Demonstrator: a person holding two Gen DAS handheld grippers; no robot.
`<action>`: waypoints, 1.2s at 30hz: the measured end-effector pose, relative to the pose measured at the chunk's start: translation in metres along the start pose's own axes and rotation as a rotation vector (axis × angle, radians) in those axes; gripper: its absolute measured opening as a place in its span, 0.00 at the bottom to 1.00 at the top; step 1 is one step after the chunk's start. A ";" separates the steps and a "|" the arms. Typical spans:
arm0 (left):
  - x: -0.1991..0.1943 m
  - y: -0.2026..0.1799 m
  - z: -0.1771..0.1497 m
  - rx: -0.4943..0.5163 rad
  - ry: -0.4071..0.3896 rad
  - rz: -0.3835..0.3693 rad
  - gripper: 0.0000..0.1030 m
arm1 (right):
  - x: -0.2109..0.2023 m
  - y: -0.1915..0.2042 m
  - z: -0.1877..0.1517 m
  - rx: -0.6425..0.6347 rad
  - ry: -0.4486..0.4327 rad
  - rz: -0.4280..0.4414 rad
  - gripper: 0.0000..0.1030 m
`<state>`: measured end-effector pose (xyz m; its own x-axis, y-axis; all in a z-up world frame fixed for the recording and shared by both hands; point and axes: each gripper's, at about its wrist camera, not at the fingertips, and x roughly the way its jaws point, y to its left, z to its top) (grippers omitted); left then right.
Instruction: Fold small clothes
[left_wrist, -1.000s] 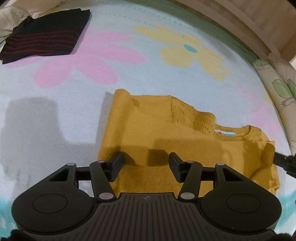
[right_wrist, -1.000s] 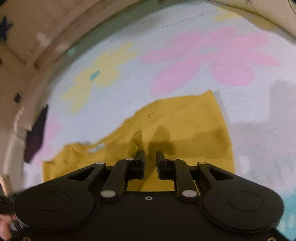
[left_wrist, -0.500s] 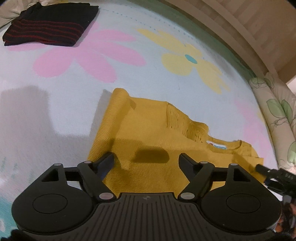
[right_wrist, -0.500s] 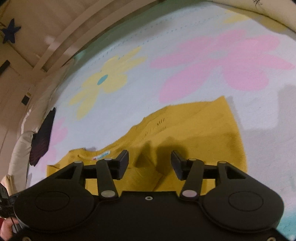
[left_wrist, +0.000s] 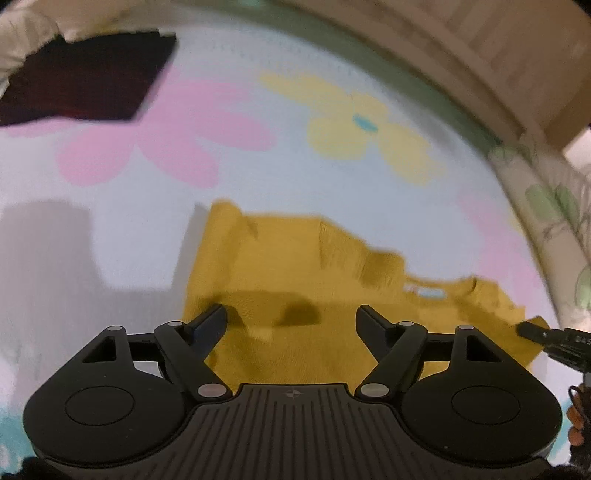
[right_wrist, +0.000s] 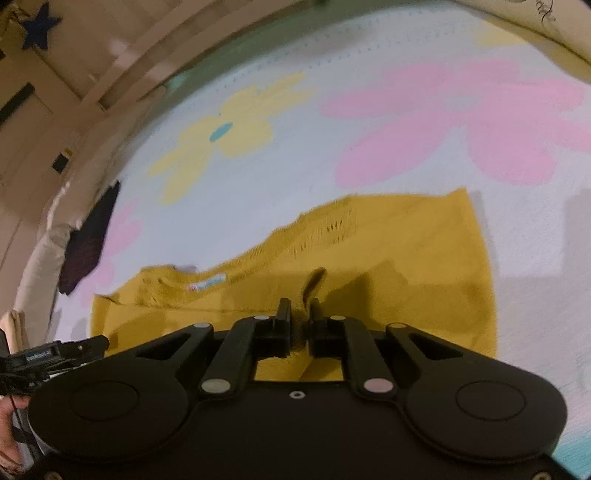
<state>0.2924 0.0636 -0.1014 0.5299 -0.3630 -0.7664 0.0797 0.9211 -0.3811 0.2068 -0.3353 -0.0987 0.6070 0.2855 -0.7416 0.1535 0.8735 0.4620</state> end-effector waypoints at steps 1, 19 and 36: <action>-0.002 -0.002 0.001 -0.001 -0.021 -0.003 0.73 | -0.005 -0.001 0.004 0.010 -0.025 0.000 0.15; 0.021 -0.021 -0.017 0.218 0.059 0.110 0.73 | -0.020 -0.047 0.021 0.080 -0.149 -0.145 0.53; 0.020 -0.011 -0.011 0.136 0.038 0.063 0.73 | -0.008 -0.063 0.003 0.068 -0.054 -0.056 0.50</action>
<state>0.2925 0.0449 -0.1179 0.5054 -0.3066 -0.8065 0.1625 0.9518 -0.2601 0.1948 -0.3937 -0.1204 0.6366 0.2138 -0.7410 0.2397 0.8584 0.4536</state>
